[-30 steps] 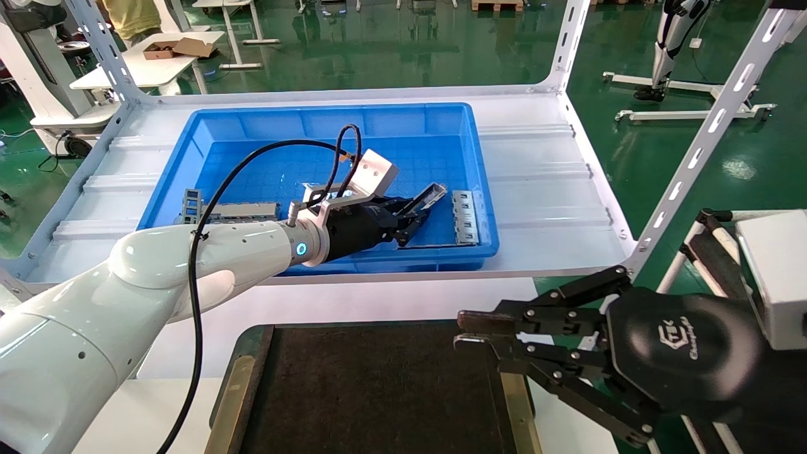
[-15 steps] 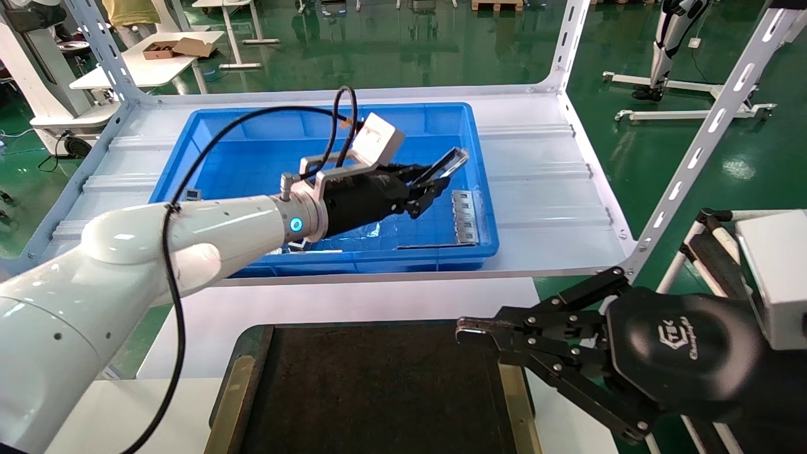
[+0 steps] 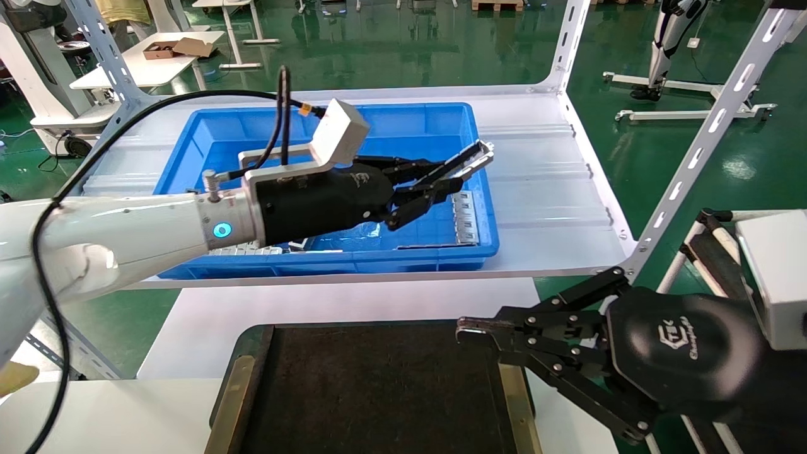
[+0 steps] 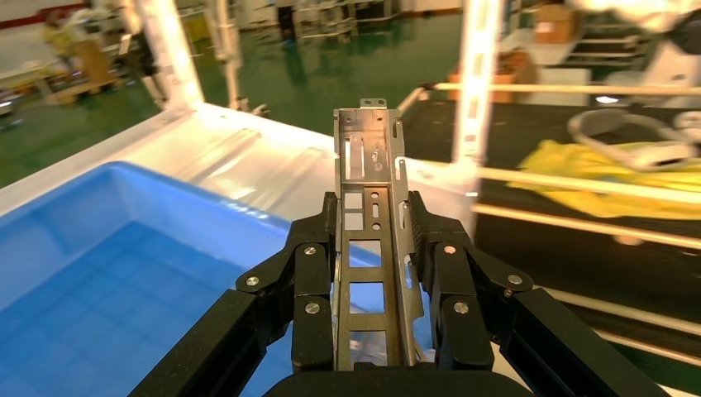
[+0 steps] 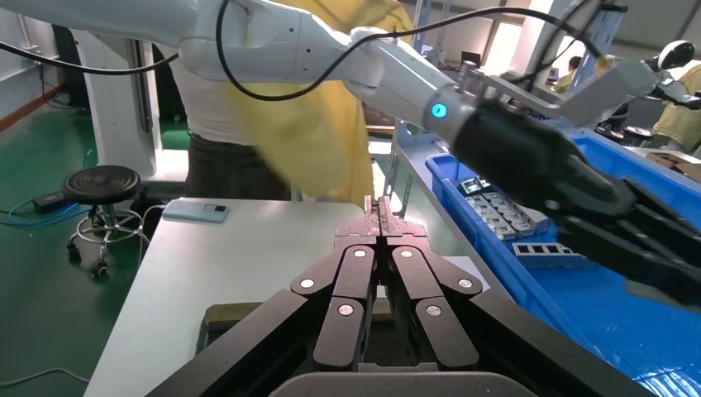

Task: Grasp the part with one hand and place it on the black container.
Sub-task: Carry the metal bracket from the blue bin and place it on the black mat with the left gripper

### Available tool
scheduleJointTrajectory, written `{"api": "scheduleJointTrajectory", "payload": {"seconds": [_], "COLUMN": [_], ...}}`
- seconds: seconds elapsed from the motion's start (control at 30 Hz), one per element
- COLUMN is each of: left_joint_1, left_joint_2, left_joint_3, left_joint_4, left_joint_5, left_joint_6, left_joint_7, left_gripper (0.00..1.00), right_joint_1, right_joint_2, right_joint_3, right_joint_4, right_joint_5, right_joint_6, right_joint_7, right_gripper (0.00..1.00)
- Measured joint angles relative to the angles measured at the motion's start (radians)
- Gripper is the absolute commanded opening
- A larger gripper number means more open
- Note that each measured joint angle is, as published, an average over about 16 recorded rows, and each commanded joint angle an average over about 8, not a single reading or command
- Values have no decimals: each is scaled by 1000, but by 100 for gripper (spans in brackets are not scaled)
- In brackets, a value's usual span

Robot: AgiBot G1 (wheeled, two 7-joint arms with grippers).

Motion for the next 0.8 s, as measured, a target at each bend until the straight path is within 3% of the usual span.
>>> {"api": "scheduleJointTrajectory", "payload": {"seconds": [0.33,0.6,0.8], "left_joint_1": [123,272,385], "left_joint_2": [-189,-336,-408], "left_joint_3": [10,37,67], "left_joint_4": [-323,-593,-717], "left_joint_5": [-22,-21,-12], "left_joint_6": [13,-123,-247], "left_joint_7": [-87,-177,-228], "left_gripper": [0,0,0], "right_joint_1": [0,0,0], "right_joint_2": [0,0,0], "right_joint_3": [0,0,0], "right_joint_4": [0,0,0], "right_joint_5": [0,0,0], "right_joint_6": [0,0,0], "right_joint_7": [0,0,0], "right_gripper": [0,0,0]}}
